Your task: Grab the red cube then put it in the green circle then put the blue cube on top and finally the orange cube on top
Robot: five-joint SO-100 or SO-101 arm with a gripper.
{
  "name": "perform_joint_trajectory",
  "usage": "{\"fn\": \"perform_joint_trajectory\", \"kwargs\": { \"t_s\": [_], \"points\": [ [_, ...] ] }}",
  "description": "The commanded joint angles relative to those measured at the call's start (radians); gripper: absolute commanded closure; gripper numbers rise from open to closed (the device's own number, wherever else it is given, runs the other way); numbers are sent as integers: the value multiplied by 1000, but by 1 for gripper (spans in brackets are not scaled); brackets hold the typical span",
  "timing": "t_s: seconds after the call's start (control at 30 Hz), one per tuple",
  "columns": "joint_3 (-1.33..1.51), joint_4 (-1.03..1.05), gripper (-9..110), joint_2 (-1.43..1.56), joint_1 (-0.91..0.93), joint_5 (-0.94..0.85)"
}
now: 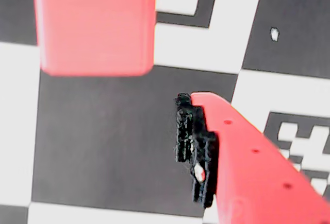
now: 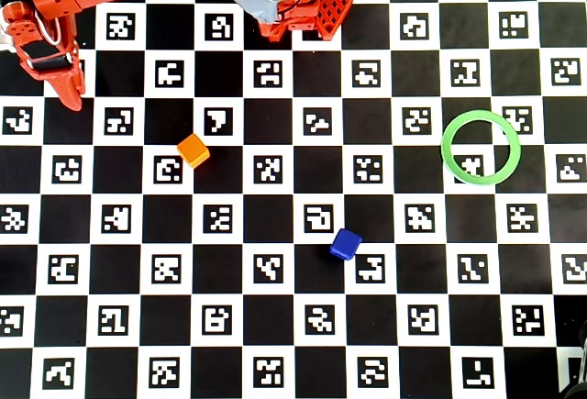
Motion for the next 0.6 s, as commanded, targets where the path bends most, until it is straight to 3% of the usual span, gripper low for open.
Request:
{"fn": "perform_joint_trajectory", "kwargs": {
  "t_s": [0.0,0.57],
  "points": [
    [-8,-43,63,11,12,2],
    [31,-132,63,-54,8,21]
  ]
}}
